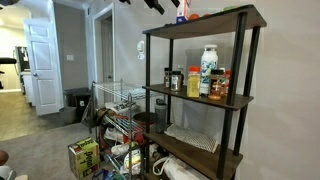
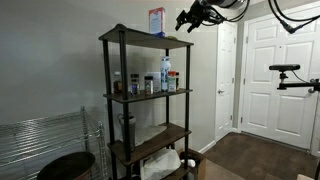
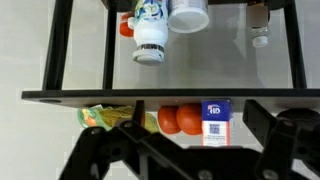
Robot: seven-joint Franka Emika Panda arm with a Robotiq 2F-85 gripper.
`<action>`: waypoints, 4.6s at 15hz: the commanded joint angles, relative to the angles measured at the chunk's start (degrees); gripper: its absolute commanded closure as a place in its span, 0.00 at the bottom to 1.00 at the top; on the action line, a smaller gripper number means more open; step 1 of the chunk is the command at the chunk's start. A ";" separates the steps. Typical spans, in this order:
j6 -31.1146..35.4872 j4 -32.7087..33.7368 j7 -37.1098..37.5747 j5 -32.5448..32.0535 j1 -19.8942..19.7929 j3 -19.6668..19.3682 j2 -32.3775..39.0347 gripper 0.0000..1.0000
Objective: Pick up the box from the top shelf and place it on the second shelf.
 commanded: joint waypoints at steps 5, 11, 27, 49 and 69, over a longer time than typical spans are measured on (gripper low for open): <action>-0.83 16.59 -2.06 3.14 1.78 0.67 11.51 0.00; -0.97 23.26 -2.24 5.64 1.65 0.77 17.01 0.00; -3.24 40.13 -2.66 7.75 1.39 1.87 29.31 0.00; -4.42 40.16 -3.63 8.97 -0.68 2.05 28.16 0.77; -1.25 2.95 -11.77 13.50 -1.45 -4.05 1.25 0.77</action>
